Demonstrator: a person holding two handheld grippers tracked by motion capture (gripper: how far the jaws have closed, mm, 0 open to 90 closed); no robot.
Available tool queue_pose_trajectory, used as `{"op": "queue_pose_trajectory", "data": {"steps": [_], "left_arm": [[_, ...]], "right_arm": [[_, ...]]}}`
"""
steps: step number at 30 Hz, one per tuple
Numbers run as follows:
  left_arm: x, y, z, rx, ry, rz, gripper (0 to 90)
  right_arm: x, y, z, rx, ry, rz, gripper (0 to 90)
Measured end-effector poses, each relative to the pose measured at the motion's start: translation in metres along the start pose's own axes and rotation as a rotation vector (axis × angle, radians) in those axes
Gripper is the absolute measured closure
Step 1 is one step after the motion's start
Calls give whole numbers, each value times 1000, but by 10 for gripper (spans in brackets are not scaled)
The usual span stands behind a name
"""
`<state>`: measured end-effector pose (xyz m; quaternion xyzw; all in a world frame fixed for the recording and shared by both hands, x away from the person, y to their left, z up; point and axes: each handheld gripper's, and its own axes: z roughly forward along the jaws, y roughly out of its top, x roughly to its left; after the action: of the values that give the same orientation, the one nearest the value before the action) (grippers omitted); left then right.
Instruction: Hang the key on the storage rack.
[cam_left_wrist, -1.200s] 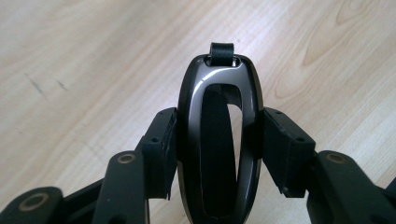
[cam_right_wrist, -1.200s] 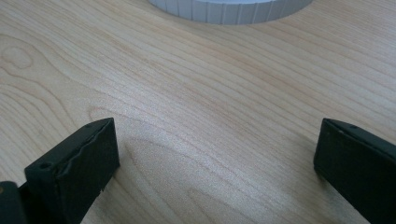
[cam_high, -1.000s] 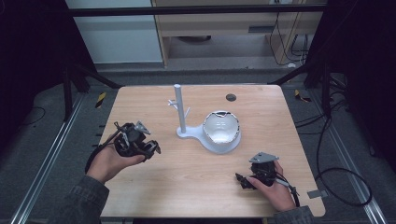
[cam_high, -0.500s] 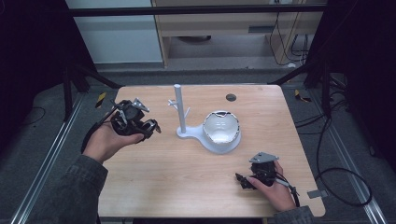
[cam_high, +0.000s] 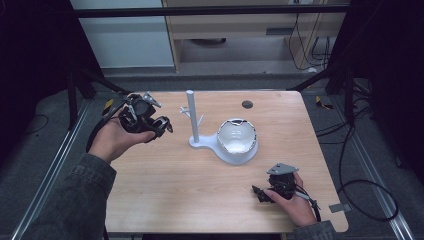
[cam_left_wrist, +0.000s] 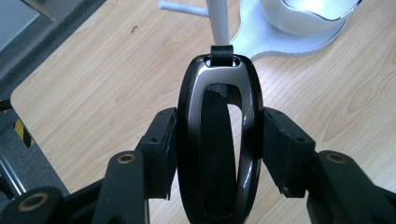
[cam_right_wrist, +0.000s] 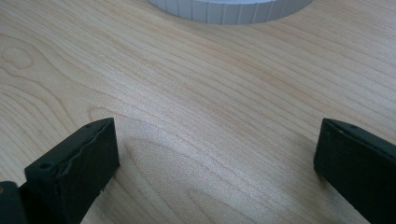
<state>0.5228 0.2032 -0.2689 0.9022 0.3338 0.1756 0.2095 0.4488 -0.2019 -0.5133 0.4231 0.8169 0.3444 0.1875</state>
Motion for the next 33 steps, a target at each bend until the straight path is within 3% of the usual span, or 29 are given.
{"op": "queue_pose_trajectory", "data": {"steps": [24,33], "left_arm": [[3,42,-11,-21,19,23,487],[3,54,-8,-28,18,29,487]], "right_arm": [[0,0,0,0,-1,-2,4],[0,0,0,0,0,-2,4]]}}
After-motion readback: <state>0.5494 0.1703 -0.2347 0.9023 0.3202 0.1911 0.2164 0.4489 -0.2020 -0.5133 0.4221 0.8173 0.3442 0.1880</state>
